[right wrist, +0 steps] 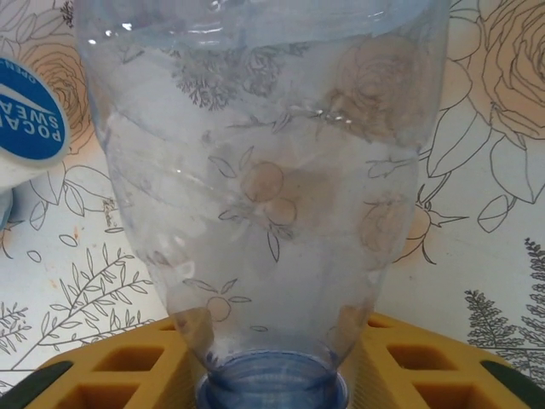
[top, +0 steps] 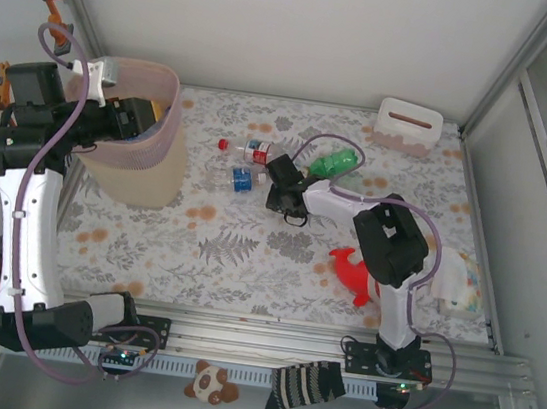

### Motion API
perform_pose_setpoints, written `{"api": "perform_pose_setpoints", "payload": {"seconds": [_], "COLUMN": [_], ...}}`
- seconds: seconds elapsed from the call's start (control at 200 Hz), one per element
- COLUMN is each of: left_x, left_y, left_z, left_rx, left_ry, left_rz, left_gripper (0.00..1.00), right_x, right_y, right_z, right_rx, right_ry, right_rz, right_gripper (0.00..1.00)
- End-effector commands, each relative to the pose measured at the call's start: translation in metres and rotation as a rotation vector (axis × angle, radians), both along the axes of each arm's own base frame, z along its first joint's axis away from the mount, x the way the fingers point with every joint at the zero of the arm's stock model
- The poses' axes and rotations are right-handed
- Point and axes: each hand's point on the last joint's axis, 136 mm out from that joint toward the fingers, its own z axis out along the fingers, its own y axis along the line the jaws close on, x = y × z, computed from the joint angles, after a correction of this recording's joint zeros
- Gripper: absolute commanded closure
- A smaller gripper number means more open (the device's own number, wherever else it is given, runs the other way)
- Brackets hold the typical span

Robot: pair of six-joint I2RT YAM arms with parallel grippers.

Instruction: Put the plastic bottles in the bin

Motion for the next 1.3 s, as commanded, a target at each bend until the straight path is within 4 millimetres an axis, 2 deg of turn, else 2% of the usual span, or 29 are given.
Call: {"api": "perform_pose_setpoints", "payload": {"seconds": [0.0, 0.115, 0.265, 0.531, 0.706, 0.836, 1.132, 1.297], "left_x": [-0.006, -0.007, -0.008, -0.007, -0.005, -0.004, -0.005, -0.005], "left_y": [-0.006, -0.007, -0.011, -0.028, -0.042, -0.059, -0.12, -0.152], "left_z": [0.009, 0.01, 0.014, 0.029, 0.04, 0.044, 0.034, 0.026], "left_rx": [-0.013, -0.015, -0.024, -0.07, -0.122, -0.154, -0.15, -0.14], "left_ry": [-0.031, -0.032, -0.042, -0.087, -0.128, -0.142, -0.162, -0.165], "left_rz": [-0.024, -0.027, -0.033, -0.068, -0.099, -0.13, -0.233, -0.257], "left_gripper": [0.6, 0.6, 0.57, 0.52, 0.46, 0.41, 0.31, 0.22], "right_x": [0.008, 0.006, 0.003, -0.017, -0.034, -0.047, -0.087, -0.108], "right_y": [-0.004, -0.007, -0.013, -0.031, -0.036, -0.032, -0.011, -0.004], "right_z": [0.002, 0.006, 0.021, 0.069, 0.117, 0.164, 0.272, 0.315], "right_rx": [-0.005, -0.008, -0.008, 0.017, 0.054, 0.113, 0.254, 0.332], "right_ry": [-0.021, -0.029, -0.055, -0.133, -0.247, -0.37, -0.663, -0.791], "right_rz": [-0.031, -0.034, -0.034, -0.009, 0.059, 0.155, 0.395, 0.461], "right_gripper": [0.61, 0.66, 0.69, 0.72, 0.73, 0.73, 0.74, 0.75]}}
